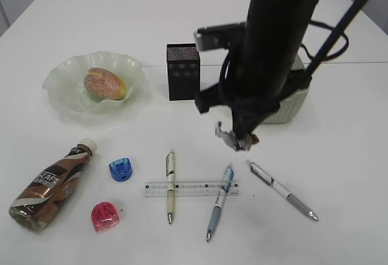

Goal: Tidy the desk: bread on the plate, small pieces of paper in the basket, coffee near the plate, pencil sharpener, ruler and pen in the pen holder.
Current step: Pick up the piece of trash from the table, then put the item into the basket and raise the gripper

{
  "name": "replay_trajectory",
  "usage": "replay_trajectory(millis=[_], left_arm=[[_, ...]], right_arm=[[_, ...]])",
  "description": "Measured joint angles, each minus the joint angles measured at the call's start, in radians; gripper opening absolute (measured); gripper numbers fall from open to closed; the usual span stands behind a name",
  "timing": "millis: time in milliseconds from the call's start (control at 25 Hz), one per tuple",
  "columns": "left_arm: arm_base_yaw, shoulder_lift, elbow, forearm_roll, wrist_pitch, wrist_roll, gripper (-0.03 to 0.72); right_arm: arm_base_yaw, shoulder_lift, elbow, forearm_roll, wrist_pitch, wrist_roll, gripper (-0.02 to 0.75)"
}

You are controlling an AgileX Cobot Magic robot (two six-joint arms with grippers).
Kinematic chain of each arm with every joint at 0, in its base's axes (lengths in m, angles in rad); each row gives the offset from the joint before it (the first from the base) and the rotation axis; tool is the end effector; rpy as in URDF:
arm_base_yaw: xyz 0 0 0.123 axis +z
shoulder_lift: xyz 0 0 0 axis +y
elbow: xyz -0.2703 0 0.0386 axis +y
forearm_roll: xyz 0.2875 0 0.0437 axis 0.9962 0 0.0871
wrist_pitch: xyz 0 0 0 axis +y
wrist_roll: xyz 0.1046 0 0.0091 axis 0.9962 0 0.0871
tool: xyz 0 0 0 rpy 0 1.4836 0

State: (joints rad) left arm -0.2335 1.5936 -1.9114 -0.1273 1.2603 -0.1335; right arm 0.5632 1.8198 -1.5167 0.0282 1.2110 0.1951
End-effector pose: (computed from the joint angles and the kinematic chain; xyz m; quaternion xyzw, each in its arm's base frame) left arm 0.3597 -0.0986 0.4452 0.0497 0.9335 -0.1262 0.3320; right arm 0.3422 0.2194 0.2275 -0.1786 0.9812 0.0392 0.0618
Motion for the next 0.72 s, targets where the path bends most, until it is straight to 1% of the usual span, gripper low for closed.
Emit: replay_trajectory(millis=[120,360,480,640,720], left_arm=[[0.000,0.000,0.000,0.000,0.000,0.000,0.496],[0.000,0.000,0.000,0.000,0.000,0.000,0.496],[0.000,0.000,0.000,0.000,0.000,0.000,0.496],[0.000,0.000,0.000,0.000,0.000,0.000,0.496],[0.000,0.000,0.000,0.000,0.000,0.000,0.496]], right_arm=[[-0.042,0.012,-0.133,-0.015,0.007,0.008,-0.002],[-0.195,0.096,-0.393,-0.053,0.020,0.012,-0.002],[-0.253,0.157,-0.514,-0.068,0.026,0.012,-0.003],[-0.292,0.262,-0.638,-0.111,0.031,0.012,-0.003],[-0.306,0.322,-0.670,-0.115,0.031,0.012,-0.003]])
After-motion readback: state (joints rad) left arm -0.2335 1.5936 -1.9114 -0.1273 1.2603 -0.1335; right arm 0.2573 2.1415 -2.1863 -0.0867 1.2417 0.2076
